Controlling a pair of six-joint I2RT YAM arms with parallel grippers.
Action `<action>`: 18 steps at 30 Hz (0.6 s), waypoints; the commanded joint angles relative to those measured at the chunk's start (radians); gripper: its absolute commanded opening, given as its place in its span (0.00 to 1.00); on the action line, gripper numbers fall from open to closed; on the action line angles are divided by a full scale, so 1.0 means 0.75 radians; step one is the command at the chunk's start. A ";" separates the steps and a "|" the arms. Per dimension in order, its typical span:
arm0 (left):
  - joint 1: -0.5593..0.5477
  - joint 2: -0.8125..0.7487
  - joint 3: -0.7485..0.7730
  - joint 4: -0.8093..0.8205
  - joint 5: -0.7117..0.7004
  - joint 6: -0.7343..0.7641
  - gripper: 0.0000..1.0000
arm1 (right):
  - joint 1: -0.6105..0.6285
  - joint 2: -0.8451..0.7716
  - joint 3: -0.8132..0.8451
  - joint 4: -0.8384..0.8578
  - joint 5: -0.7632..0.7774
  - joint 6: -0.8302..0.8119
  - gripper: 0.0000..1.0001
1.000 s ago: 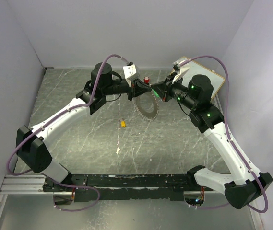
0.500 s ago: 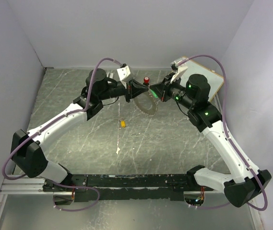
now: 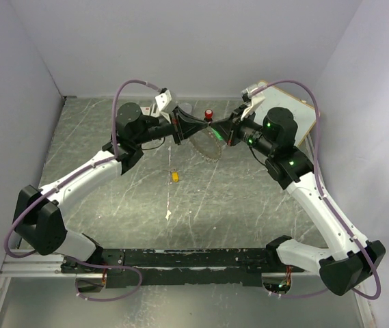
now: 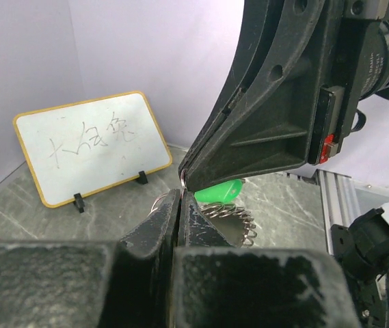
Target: Put the keys on the keyring
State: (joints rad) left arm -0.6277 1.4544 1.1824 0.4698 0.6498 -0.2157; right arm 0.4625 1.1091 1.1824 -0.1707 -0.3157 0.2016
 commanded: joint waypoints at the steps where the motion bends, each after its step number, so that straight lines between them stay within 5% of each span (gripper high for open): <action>1: 0.050 -0.043 -0.012 0.220 0.013 -0.097 0.07 | -0.024 -0.011 -0.021 0.001 0.100 -0.049 0.00; 6: 0.058 -0.054 -0.040 0.179 -0.023 -0.094 0.07 | -0.024 -0.019 0.024 -0.038 0.123 -0.069 0.00; 12: 0.094 -0.123 -0.173 0.146 -0.117 -0.105 0.50 | -0.024 -0.007 0.115 -0.101 0.135 -0.108 0.00; 18: 0.096 -0.162 -0.139 0.010 -0.129 -0.001 0.52 | -0.024 0.010 0.149 -0.137 0.129 -0.134 0.00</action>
State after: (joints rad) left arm -0.5571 1.3663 1.0458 0.5156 0.5705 -0.2695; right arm 0.4465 1.1130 1.2476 -0.2687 -0.2340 0.1322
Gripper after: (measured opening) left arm 0.518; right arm 0.025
